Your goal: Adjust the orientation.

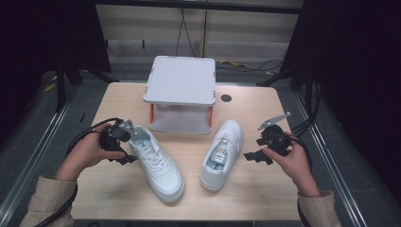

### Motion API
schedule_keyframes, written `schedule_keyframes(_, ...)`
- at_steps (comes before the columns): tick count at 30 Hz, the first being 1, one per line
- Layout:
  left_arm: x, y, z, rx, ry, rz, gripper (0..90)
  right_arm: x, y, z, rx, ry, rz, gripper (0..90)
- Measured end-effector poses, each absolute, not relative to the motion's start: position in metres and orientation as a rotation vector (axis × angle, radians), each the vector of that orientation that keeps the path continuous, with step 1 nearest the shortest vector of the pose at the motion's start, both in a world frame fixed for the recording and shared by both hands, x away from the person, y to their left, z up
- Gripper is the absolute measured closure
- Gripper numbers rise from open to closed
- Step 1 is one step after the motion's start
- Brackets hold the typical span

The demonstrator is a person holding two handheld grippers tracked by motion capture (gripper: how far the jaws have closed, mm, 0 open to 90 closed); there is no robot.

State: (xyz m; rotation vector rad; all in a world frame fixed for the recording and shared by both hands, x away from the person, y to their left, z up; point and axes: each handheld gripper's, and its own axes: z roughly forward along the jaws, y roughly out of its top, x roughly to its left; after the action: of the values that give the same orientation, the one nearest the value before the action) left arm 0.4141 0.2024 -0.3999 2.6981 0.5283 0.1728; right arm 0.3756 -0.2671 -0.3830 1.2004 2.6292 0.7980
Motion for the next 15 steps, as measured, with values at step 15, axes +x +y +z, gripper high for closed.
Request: schedule_keyframes(15, 0.428, 0.188, -0.404, 2.761, 0.393, 0.096, 16.2, 0.448, -0.217, -0.333, 1.109, 2.662, 0.774, 16.6)
